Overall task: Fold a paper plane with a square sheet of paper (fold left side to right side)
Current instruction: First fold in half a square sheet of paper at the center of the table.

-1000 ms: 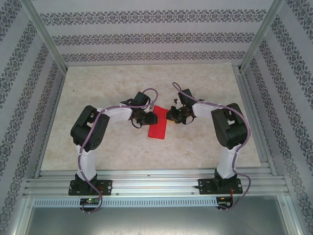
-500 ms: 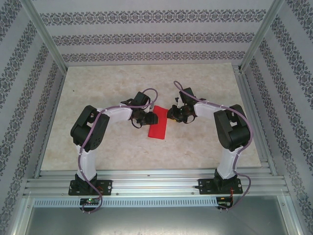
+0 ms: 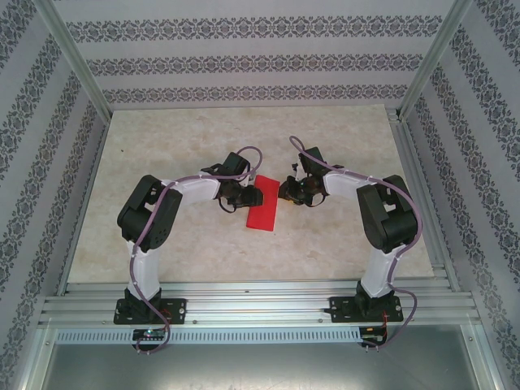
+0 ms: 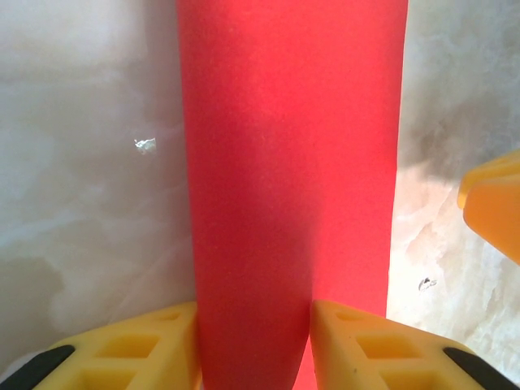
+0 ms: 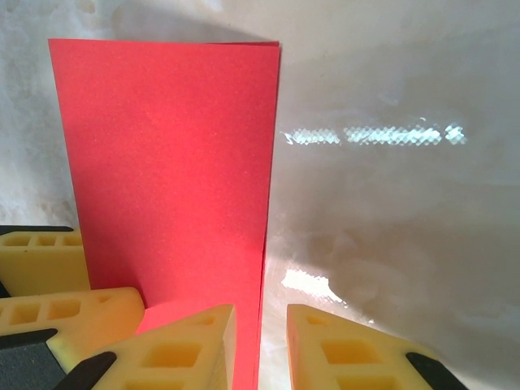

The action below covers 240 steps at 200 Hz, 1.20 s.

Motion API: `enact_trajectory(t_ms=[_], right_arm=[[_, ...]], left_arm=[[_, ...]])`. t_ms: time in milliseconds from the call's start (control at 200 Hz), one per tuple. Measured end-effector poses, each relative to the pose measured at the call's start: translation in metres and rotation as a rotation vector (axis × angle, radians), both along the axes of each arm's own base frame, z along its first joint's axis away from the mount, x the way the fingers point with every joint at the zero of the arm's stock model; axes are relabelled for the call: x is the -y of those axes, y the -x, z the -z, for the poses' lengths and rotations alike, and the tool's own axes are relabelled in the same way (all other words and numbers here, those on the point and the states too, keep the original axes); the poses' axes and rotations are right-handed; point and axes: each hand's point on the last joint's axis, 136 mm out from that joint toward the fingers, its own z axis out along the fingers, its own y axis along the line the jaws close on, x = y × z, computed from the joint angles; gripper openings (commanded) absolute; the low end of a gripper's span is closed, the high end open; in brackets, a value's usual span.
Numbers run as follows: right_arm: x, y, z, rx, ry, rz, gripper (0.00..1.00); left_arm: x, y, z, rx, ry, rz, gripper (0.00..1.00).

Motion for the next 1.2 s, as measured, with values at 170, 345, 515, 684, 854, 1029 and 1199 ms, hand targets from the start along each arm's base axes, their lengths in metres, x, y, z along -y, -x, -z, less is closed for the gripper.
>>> enact_trajectory(t_ms=[170, 345, 515, 684, 854, 1029, 1199], right_arm=[[-0.0001, -0.0003, 0.0004, 0.002, -0.002, 0.003, 0.24], [-0.0005, -0.0016, -0.0002, 0.008, -0.004, 0.003, 0.24], [-0.0005, -0.0016, -0.0002, 0.008, -0.004, 0.004, 0.24], [-0.0005, -0.0017, -0.0002, 0.008, -0.004, 0.004, 0.24], [-0.0007, -0.0016, -0.0002, 0.008, -0.004, 0.004, 0.24], [-0.0008, -0.0015, -0.0002, 0.006, -0.005, 0.006, 0.24], [-0.0009, -0.0014, -0.0002, 0.006, -0.005, 0.006, 0.23]], left_arm=[[0.0002, -0.0003, 0.0003, -0.008, -0.001, -0.007, 0.41], [0.0000, -0.0005, 0.0004, -0.013, -0.003, -0.012, 0.41], [0.0002, -0.0010, 0.0008, -0.022, -0.004, -0.021, 0.41], [0.0003, -0.0010, 0.0008, -0.025, -0.004, -0.024, 0.41], [0.0002, -0.0010, 0.0009, -0.026, -0.003, -0.024, 0.42], [0.0006, -0.0008, 0.0009, -0.027, -0.003, -0.023, 0.41], [0.0005, -0.0010, 0.0010, -0.028, -0.003, -0.023, 0.41]])
